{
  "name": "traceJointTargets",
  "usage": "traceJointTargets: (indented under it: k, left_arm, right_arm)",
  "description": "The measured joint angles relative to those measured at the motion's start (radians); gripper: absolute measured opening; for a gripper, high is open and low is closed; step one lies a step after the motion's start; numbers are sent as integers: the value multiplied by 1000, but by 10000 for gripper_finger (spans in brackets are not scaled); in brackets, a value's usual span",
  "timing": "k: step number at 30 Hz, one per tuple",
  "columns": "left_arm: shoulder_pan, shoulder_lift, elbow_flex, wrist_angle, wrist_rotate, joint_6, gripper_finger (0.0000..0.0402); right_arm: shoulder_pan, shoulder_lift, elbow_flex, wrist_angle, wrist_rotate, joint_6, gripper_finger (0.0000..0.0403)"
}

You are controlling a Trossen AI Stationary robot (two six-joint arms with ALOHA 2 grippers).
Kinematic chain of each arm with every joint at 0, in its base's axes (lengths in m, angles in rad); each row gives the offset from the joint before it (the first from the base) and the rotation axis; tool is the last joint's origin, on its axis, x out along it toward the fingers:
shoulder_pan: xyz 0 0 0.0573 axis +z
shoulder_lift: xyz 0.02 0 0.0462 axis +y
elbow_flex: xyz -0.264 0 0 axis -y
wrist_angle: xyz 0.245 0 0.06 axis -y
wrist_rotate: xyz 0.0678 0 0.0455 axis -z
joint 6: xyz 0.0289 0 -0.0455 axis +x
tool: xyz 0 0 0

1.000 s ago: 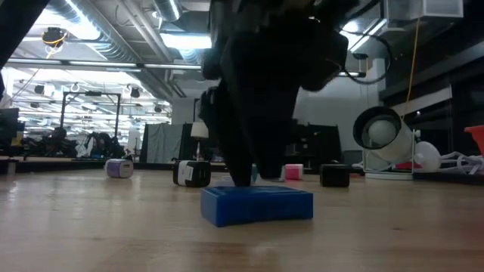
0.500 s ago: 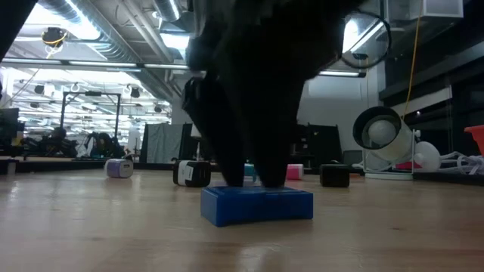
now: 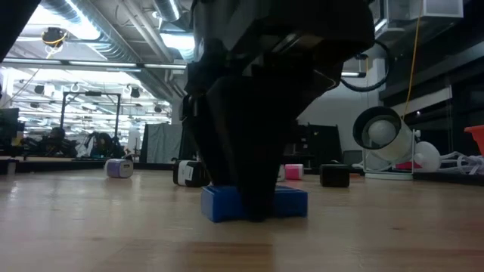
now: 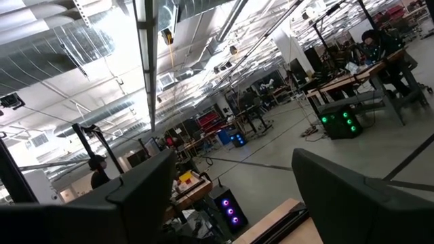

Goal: Pick & Place Office items
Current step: Put the blue digital clock into the blue bin

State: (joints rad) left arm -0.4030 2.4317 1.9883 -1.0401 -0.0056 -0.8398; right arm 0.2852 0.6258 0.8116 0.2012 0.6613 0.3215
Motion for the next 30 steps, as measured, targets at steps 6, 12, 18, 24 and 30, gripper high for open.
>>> traceJointTargets:
  k: [6, 12, 18, 24, 30]
  left_arm:
    - [24, -25, -10, 41, 93, -23, 147]
    - [38, -111, -15, 171, 182, -30, 147]
    - [-4, -327, -7, 216, 142, -32, 147]
    - [-119, -503, -6, 152, 77, -31, 147]
    - [-306, -549, -11, -88, -58, -239, 147]
  right_arm:
    - [0, 0, 0, 0, 0, 0, 302]
    - [0, 0, 0, 0, 0, 0, 302]
    - [0, 0, 0, -2, -3, 0, 302]
    - [-1, 0, 0, -8, -18, -1, 302]
    - [-1, 0, 0, -9, -23, 0, 302]
